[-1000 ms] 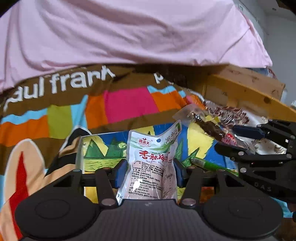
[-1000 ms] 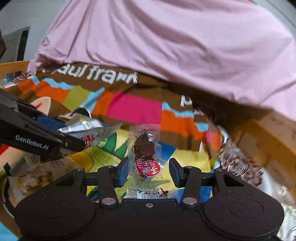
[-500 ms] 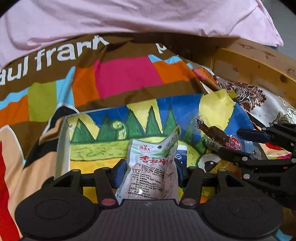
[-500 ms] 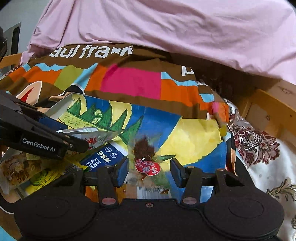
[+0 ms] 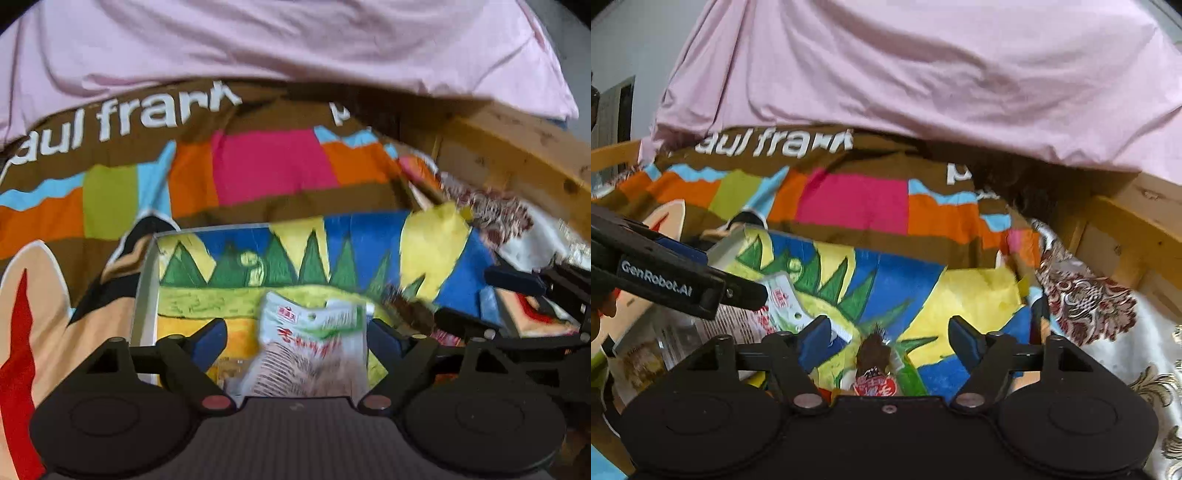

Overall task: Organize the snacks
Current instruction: 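Open both tools to release the pouch and meat snack into the tin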

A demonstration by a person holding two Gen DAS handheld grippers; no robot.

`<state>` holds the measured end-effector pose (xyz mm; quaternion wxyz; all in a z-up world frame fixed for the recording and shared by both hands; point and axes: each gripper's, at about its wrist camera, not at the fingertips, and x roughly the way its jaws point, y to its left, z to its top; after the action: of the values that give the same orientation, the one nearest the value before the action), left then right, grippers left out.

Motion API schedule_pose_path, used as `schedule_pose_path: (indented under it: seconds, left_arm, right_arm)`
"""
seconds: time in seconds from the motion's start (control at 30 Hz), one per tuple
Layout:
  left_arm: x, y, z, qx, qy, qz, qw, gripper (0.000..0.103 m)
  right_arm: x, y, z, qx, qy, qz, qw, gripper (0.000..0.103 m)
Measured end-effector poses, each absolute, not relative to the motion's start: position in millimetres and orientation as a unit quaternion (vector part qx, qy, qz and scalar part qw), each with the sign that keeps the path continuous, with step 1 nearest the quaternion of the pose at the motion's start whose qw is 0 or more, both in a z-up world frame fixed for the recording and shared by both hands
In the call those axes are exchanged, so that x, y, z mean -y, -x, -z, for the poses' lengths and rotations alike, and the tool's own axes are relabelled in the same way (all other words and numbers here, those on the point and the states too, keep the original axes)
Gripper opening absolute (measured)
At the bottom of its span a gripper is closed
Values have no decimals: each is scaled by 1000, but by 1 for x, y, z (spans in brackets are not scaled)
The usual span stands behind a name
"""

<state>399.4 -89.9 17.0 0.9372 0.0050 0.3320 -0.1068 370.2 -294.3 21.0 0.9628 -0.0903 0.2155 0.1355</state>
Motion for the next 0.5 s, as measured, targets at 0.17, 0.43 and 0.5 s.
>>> schedule_pose_path:
  seconds: [0.17, 0.43, 0.5]
  left_arm:
    - [87, -382, -36, -287, 10, 92, 953, 99]
    - [75, -348, -54, -246, 17, 64, 967, 102]
    - [73, -340, -57, -240, 13, 59, 969, 102]
  right_arm:
    - [303, -356, -35, -197, 73, -138, 968, 93]
    - [313, -331, -56, -178, 50, -132, 974, 99]
    - [315, -322, -61, -172, 43, -133, 975, 101]
